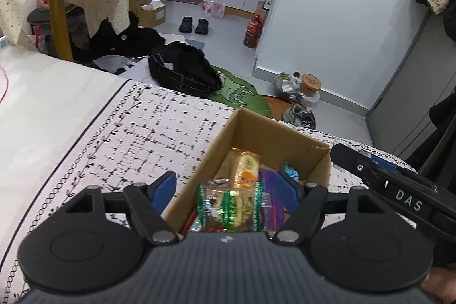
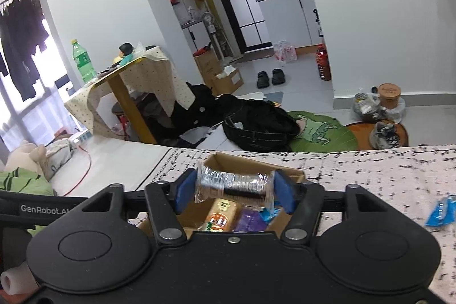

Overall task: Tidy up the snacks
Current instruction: 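Carry both snacks over the cardboard box and open both tools to drop them, then move both open tools back to the blue and clear packets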

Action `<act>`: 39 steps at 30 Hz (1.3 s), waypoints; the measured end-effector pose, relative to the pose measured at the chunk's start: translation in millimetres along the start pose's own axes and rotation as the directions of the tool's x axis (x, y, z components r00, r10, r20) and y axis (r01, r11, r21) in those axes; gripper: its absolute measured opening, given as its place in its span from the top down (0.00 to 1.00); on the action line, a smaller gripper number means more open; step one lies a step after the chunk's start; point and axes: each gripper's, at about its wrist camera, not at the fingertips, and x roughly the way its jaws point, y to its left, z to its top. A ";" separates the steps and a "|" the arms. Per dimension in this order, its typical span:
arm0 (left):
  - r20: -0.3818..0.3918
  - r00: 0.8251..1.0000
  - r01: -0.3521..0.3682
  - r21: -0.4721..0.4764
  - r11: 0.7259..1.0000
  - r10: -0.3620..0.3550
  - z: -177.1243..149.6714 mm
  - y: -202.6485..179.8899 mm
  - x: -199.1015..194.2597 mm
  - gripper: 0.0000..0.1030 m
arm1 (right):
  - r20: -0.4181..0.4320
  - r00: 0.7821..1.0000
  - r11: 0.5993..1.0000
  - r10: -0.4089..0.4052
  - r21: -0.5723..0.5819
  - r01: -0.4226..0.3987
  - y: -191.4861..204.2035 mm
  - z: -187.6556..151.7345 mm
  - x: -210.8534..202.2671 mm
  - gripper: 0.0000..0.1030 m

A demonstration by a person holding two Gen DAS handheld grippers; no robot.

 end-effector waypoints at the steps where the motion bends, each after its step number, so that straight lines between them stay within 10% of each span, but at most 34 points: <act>1: 0.000 1.000 -0.006 -0.005 1.000 0.006 0.0 2.0 -0.5 0.27 | 0.000 1.000 1.000 -0.005 0.006 0.005 -1.2 -0.2 -1.1 0.34; 39: -0.055 0.985 0.167 0.121 0.979 -0.161 -27.4 -91.9 28.6 0.11 | 0.004 0.957 0.943 -0.291 0.167 0.287 -99.8 -41.0 -94.6 0.00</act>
